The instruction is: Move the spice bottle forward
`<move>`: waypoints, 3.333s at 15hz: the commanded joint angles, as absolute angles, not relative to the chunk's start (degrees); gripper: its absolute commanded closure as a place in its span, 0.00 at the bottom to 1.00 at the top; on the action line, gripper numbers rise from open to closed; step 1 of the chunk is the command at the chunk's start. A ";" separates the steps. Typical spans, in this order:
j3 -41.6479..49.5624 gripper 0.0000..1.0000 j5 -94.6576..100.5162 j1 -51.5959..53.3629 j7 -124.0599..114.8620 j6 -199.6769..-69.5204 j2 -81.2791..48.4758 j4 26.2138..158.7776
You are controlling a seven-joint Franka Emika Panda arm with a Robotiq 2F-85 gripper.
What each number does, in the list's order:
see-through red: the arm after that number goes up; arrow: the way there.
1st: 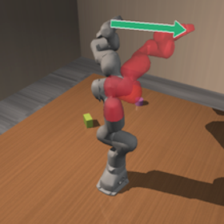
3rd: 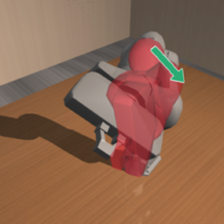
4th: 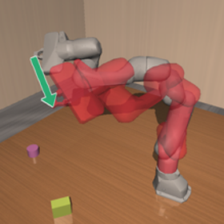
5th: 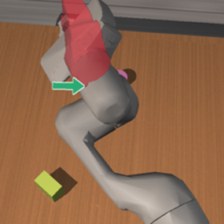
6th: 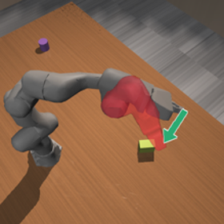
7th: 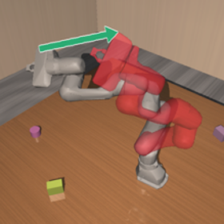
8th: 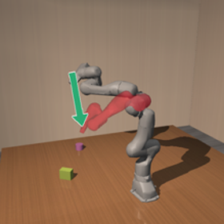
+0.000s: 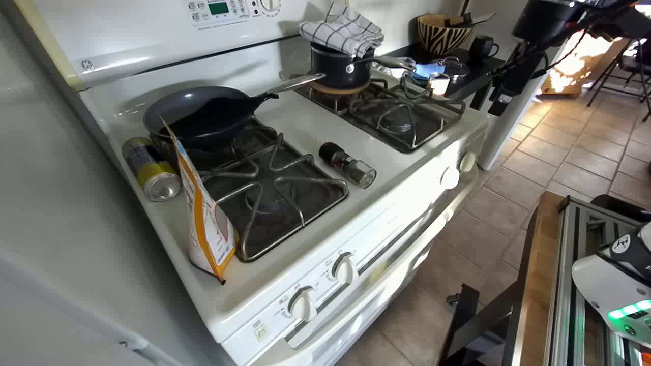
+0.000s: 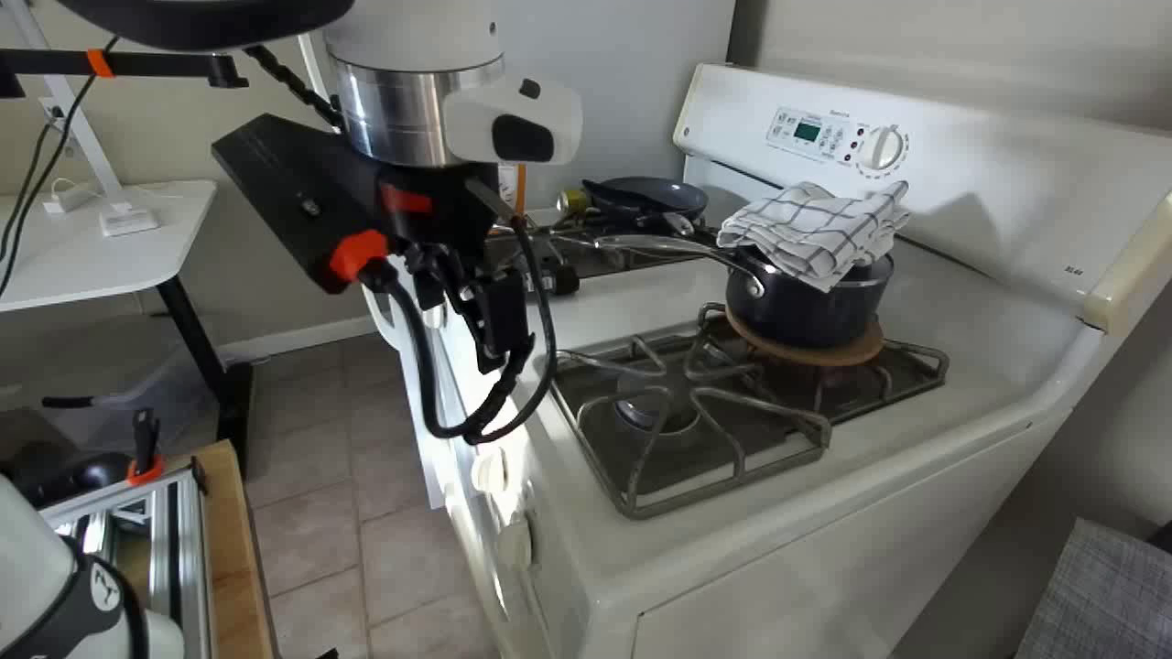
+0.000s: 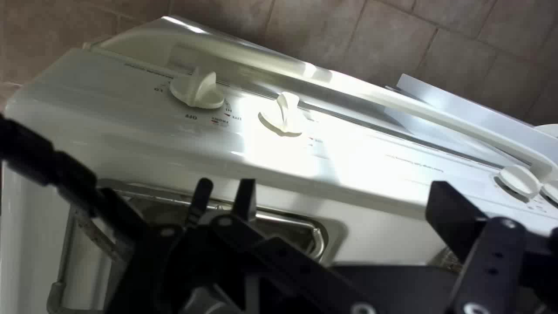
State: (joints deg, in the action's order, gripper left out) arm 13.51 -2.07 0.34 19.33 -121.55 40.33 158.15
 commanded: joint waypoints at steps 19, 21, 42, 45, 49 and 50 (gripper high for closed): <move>-5.79 0.00 -4.54 1.69 -6.88 -127.90 31.54 148.35; -6.91 0.00 -4.52 1.86 -7.91 -128.20 26.93 144.38; -14.38 0.00 5.24 2.22 -28.32 -122.12 10.56 132.64; -11.42 0.00 0.63 3.10 -24.64 -128.85 5.26 130.71; -9.59 0.00 -2.11 3.71 -21.69 -131.00 4.06 130.51; -8.99 0.00 -3.19 3.71 -20.43 -131.31 2.71 129.65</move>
State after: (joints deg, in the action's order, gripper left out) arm -10.30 -3.28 2.39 -20.36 -131.46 2.66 129.70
